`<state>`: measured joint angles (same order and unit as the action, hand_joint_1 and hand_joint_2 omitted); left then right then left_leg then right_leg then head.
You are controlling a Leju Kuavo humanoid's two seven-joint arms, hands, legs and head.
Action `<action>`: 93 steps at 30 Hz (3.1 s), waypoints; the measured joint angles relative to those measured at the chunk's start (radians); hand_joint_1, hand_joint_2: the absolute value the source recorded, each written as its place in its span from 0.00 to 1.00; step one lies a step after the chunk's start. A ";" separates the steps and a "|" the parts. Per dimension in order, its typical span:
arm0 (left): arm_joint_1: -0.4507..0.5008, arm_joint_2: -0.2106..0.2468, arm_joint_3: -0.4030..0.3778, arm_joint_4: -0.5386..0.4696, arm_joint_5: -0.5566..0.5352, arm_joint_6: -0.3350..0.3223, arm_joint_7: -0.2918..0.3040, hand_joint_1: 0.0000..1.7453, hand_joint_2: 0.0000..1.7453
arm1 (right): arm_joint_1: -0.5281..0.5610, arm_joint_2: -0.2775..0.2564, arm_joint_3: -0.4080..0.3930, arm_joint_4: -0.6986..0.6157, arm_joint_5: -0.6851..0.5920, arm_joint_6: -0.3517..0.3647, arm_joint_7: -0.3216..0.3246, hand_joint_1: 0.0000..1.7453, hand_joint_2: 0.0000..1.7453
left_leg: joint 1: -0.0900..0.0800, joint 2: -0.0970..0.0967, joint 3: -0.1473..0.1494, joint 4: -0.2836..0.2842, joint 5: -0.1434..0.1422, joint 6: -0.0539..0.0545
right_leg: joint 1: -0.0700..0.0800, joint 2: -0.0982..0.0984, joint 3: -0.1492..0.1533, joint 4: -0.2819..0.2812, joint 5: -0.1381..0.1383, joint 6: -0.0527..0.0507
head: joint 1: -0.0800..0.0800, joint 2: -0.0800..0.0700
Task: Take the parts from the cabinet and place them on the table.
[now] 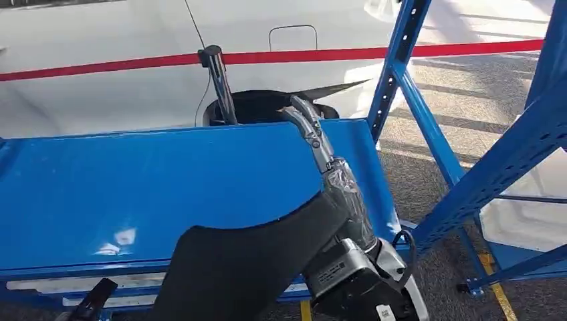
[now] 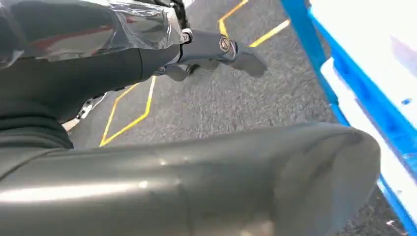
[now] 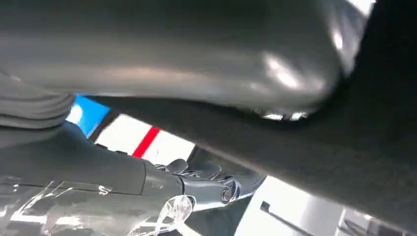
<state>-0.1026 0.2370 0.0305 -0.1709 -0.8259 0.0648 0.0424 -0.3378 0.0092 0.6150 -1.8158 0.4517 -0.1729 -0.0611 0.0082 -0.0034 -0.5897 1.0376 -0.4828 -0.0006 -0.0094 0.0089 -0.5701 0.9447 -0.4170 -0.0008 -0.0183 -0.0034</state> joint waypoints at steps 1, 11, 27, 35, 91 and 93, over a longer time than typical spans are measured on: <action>0.000 -0.007 0.000 0.000 0.000 0.007 -0.002 0.00 0.00 | -0.006 -0.010 -0.012 -0.011 0.000 0.011 0.011 0.00 0.00 | 0.003 0.000 -0.037 0.081 -0.038 -0.006 | 0.000 -0.002 0.000 0.000 0.000 0.000 | 0.000 0.000; 0.016 -0.101 -0.013 0.000 0.010 0.052 -0.018 0.00 0.00 | -0.061 -0.127 -0.150 -0.116 -0.041 0.097 0.086 0.00 0.00 | 0.012 -0.001 0.035 -0.084 0.059 0.003 | 0.004 0.004 -0.006 0.004 0.001 0.034 | 0.000 0.000; 0.018 -0.196 -0.014 0.000 0.031 0.062 0.020 0.00 0.00 | -0.123 -0.233 -0.308 -0.186 -0.343 0.190 0.140 0.00 0.00 | -0.012 -0.002 0.037 -0.087 0.061 0.034 | 0.010 0.001 -0.011 0.020 -0.011 0.027 | 0.002 0.000; 0.013 -0.257 -0.014 0.000 0.018 0.063 0.018 0.00 0.00 | -0.434 -0.234 -0.308 -0.160 -0.668 0.270 0.234 0.00 0.00 | 0.002 -0.001 -0.118 0.234 -0.064 -0.004 | -0.002 0.000 -0.013 0.014 -0.002 0.012 | -0.001 0.000; -0.002 -0.349 0.038 0.001 0.060 0.078 0.023 0.00 0.00 | -0.859 -0.303 -0.289 0.073 -1.077 0.208 0.189 0.00 0.00 | 0.003 -0.002 0.021 -0.049 0.027 0.009 | -0.012 0.001 -0.040 0.030 0.009 0.026 | 0.002 0.000; -0.001 -0.344 0.042 0.001 0.060 0.078 0.023 0.00 0.00 | -0.846 -0.304 -0.296 0.059 -1.077 0.207 0.188 0.00 0.00 | 0.004 -0.002 -0.053 0.122 -0.058 -0.001 | -0.013 0.001 -0.041 0.030 0.009 0.020 | 0.001 0.000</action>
<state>-0.1041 -0.1072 0.0728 -0.1701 -0.7664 0.1431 0.0652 -1.1840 -0.2945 0.3193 -1.7571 -0.6252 0.0343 0.1267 0.0123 -0.0057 -0.6429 1.1598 -0.5411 -0.0020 -0.0220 0.0098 -0.6109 0.9744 -0.4076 0.0194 -0.0175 -0.0034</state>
